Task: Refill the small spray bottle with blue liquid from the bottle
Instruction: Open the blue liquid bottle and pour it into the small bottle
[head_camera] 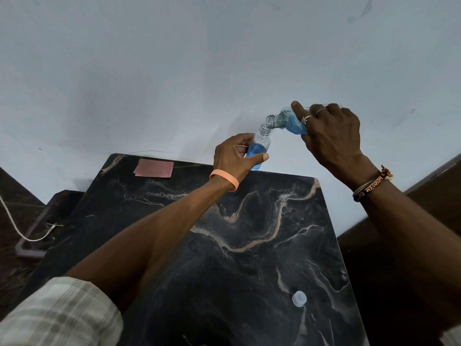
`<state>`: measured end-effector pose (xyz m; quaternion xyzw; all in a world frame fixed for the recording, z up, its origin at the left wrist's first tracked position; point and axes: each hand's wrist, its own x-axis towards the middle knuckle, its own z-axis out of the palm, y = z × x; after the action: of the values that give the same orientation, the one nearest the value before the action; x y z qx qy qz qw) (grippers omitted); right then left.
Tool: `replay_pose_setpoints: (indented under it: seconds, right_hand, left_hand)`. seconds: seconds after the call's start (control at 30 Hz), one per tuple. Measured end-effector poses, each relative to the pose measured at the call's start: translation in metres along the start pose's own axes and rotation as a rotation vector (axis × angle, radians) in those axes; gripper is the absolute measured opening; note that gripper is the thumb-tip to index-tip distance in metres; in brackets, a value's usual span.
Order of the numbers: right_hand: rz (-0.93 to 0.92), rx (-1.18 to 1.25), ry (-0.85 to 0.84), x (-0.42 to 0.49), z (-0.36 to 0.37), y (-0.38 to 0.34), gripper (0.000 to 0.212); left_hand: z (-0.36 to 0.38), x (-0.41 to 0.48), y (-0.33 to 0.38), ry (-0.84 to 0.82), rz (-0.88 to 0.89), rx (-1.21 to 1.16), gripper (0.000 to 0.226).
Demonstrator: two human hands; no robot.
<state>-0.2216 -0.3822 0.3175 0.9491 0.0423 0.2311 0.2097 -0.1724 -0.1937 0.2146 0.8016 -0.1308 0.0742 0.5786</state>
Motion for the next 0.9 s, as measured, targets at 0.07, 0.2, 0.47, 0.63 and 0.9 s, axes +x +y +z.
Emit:
replay_pose_setpoints:
  seconds: [0.07, 0.2, 0.47, 0.63, 0.9]
  right_hand:
    - [-0.003, -0.005, 0.005, 0.0002, -0.0006, -0.0004, 0.056]
    - [0.000, -0.004, -0.009, 0.0011, -0.0006, -0.0002, 0.056]
    - [0.005, -0.011, -0.026, 0.0015, 0.0003, -0.0007, 0.056]
    - [0.004, -0.004, -0.027, 0.0018, 0.0000, 0.0002, 0.057]
    - [0.002, -0.004, -0.022, 0.0018, -0.0007, -0.0002, 0.055]
  left_hand:
    - [0.0000, -0.0001, 0.0002, 0.002, 0.002, -0.003, 0.060]
    - [0.0004, -0.0004, -0.0002, 0.005, 0.002, 0.009, 0.061]
    - [0.0004, 0.0003, -0.0006, -0.004, -0.010, 0.009, 0.062]
    - [-0.0004, 0.0003, 0.0007, -0.006, -0.009, -0.001, 0.062]
    - [-0.0014, -0.0003, 0.0016, -0.007, -0.003, 0.009, 0.061]
